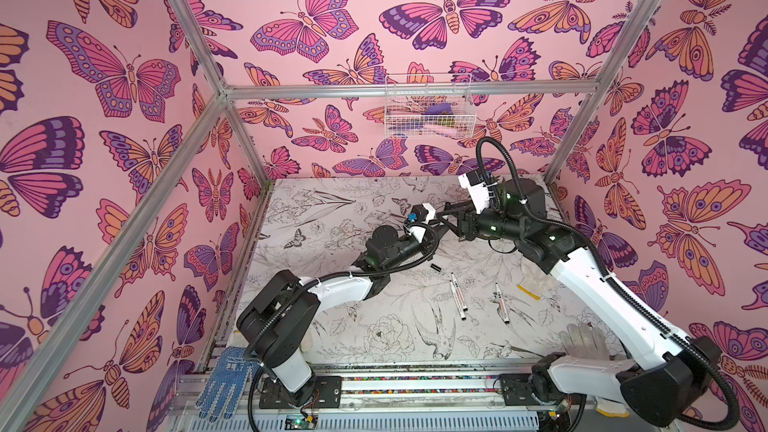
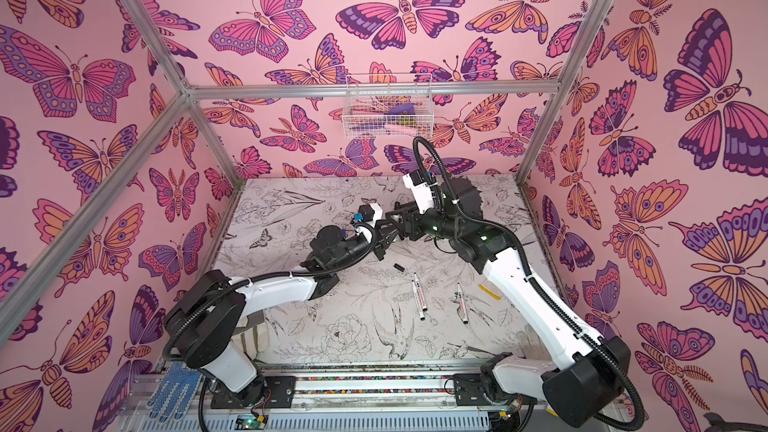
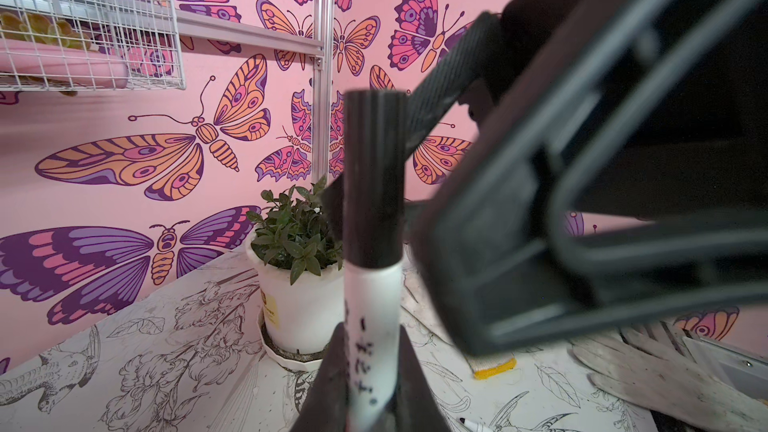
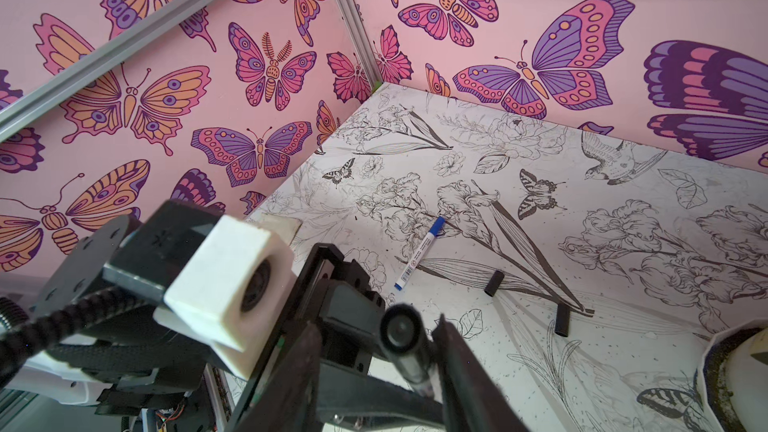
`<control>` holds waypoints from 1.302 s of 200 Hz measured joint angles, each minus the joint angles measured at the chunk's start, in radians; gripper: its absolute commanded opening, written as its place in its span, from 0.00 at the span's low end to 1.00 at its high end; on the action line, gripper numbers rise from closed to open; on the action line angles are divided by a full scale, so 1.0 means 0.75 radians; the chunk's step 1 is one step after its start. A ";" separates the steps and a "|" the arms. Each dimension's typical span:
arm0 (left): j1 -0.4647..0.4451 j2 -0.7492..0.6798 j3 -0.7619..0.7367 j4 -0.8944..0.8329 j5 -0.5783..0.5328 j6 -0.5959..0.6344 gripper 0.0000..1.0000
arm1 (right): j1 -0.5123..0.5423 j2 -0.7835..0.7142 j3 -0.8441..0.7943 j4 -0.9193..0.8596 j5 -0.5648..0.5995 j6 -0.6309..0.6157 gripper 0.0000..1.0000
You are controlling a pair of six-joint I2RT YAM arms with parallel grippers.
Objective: Insert the pens into the pen caps
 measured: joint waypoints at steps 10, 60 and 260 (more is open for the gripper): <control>0.000 0.000 -0.004 0.001 -0.001 -0.001 0.00 | 0.000 0.003 0.002 -0.001 0.007 0.003 0.47; 0.000 0.000 -0.008 0.001 -0.001 -0.002 0.00 | -0.002 0.027 0.055 -0.001 0.023 0.008 0.42; -0.015 0.000 -0.038 -0.107 -0.086 0.040 0.00 | -0.026 0.028 -0.173 0.228 0.048 0.113 0.00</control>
